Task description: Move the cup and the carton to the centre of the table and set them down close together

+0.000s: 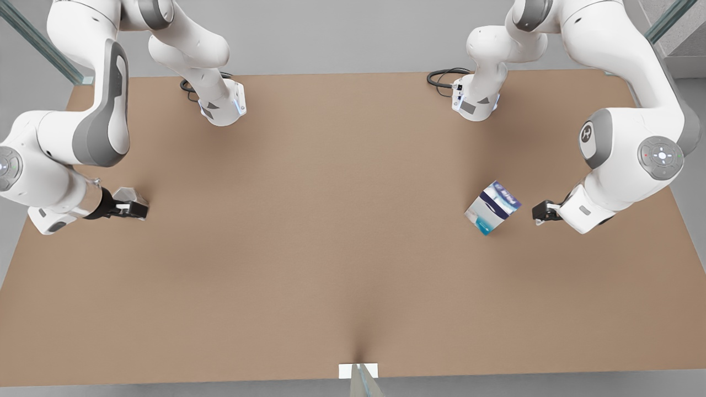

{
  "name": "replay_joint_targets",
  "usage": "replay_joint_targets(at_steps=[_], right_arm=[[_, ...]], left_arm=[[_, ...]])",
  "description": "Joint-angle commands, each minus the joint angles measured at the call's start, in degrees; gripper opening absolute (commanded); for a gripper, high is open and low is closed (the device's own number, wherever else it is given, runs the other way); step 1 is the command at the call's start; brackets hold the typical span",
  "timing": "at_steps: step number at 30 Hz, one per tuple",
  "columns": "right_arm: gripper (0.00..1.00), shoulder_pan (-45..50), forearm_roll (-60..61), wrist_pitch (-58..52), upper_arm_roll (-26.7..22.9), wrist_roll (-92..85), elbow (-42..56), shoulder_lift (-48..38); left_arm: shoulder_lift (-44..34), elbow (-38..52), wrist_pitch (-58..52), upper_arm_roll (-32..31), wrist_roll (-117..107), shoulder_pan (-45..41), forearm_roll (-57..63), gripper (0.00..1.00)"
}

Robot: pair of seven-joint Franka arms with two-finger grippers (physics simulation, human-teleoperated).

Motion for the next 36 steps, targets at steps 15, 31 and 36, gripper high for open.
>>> replay_joint_targets(at_steps=[15, 31, 36], right_arm=[[1.00, -2.25, -1.32, 6.85, -5.71, -0.13, -20.91, -1.89], [1.00, -3.57, -4.83, 40.52, -13.71, -14.28, -44.91, -2.24], [1.00, -3.66, -4.66, 42.01, -14.24, -14.80, -47.64, -1.80]], left_arm=[[0.74, -0.30, -1.23, 0.00, -0.09, -0.09, -0.03, 1.00], [1.53, -1.36, -0.88, 0.00, -0.09, -0.09, -0.03, 1.00], [1.79, -1.36, -0.70, 0.00, -0.09, -0.18, -0.03, 1.00]])
